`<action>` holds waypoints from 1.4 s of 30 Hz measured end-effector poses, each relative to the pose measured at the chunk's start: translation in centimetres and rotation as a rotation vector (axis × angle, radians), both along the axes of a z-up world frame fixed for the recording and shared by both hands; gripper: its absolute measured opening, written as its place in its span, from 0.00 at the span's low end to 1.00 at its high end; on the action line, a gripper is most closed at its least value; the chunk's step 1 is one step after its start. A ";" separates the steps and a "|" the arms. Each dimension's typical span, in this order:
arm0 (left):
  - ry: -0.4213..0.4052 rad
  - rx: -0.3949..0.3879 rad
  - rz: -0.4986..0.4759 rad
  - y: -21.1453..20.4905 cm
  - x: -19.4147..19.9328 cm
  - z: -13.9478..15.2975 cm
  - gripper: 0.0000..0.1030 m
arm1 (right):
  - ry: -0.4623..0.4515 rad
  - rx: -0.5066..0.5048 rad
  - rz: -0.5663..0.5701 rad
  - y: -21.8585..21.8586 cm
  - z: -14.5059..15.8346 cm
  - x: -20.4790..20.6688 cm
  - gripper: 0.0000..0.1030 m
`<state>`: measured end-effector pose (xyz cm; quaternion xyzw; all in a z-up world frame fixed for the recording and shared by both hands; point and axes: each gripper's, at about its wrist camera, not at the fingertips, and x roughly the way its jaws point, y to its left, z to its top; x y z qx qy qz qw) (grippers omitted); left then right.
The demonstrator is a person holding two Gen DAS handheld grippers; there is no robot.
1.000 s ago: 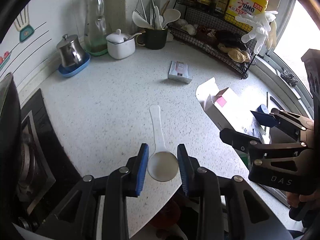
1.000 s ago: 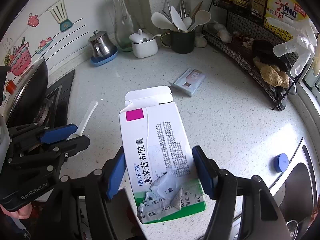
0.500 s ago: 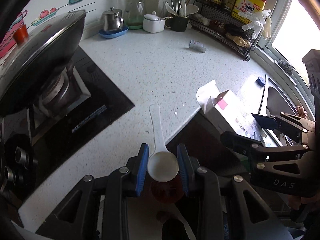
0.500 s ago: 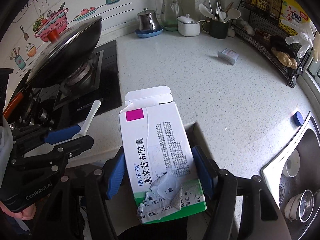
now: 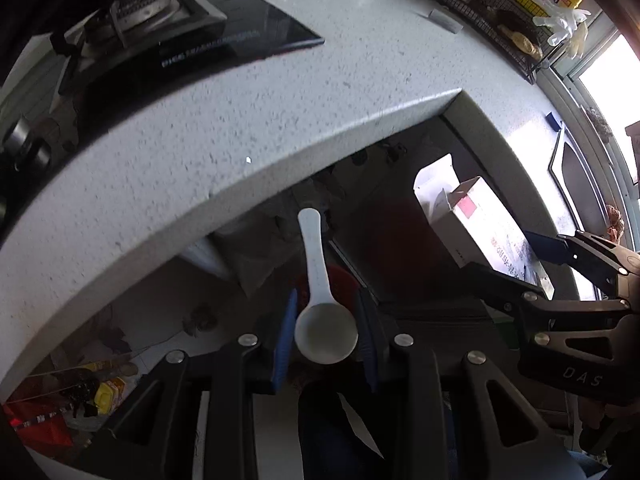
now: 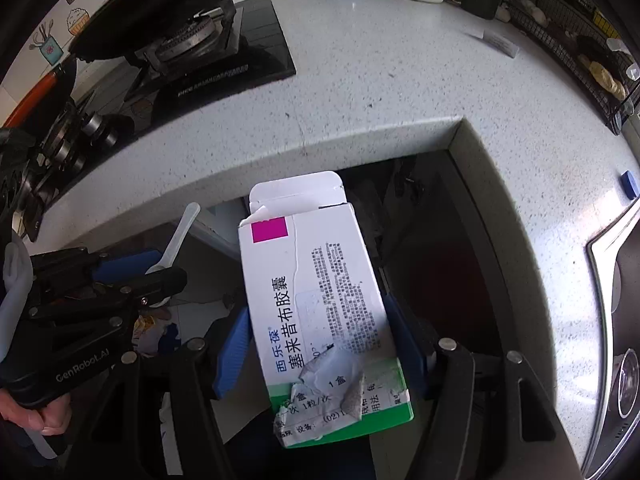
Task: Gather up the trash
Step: 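Carry the spoon and medicine box down toward the red basin, then open the left tool over the red basin to drop the spoon, then hold the medicine box over the red basin with the right tool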
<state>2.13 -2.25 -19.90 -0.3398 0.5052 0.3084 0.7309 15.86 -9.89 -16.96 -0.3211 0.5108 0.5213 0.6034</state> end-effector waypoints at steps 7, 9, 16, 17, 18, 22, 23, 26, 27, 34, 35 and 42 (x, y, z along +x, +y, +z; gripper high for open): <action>0.048 -0.059 0.002 -1.1 0.3 -7.8 0.26 | 0.022 -0.081 -0.013 -0.1 -7.8 0.3 0.61; 0.064 -0.063 -0.003 -1.3 0.6 -10.2 0.26 | 0.021 -0.098 -0.027 0.0 -10.4 0.6 0.61; 0.083 -0.112 -0.007 -1.4 2.0 -19.1 0.26 | 0.019 -0.146 -0.066 0.1 -19.2 1.6 0.61; 0.081 -0.123 -0.011 -1.5 2.2 -20.5 0.26 | 0.027 -0.154 -0.075 0.0 -20.7 1.8 0.61; 0.075 -0.132 -0.013 -1.5 2.3 -21.6 0.26 | 0.029 -0.162 -0.081 0.1 -22.0 1.9 0.61; 0.058 -0.172 -0.026 -1.9 2.9 -26.8 0.26 | 0.041 -0.198 -0.107 0.0 -26.6 2.0 0.61; 0.062 -0.185 -0.030 -2.1 3.2 -28.3 0.26 | 0.039 -0.201 -0.112 0.0 -27.7 2.1 0.61; 0.065 -0.221 -0.033 -2.2 4.0 -31.8 0.26 | 0.028 -0.204 -0.121 0.0 -30.1 2.2 0.61; 0.060 -0.230 -0.033 -2.4 4.2 -32.8 0.26 | 0.024 -0.206 -0.121 -0.1 -30.9 2.3 0.61; 0.035 -0.289 -0.036 -2.9 5.2 -36.8 0.26 | 0.023 -0.227 -0.134 -1.8 -34.0 3.8 0.61; 0.032 -0.298 -0.037 -2.9 5.4 -37.1 0.26 | 0.023 -0.226 -0.133 -1.8 -34.3 4.0 0.61; 0.039 -0.321 -0.087 -3.9 6.4 -38.3 0.51 | 0.034 -0.231 -0.175 -2.1 -34.6 4.4 0.61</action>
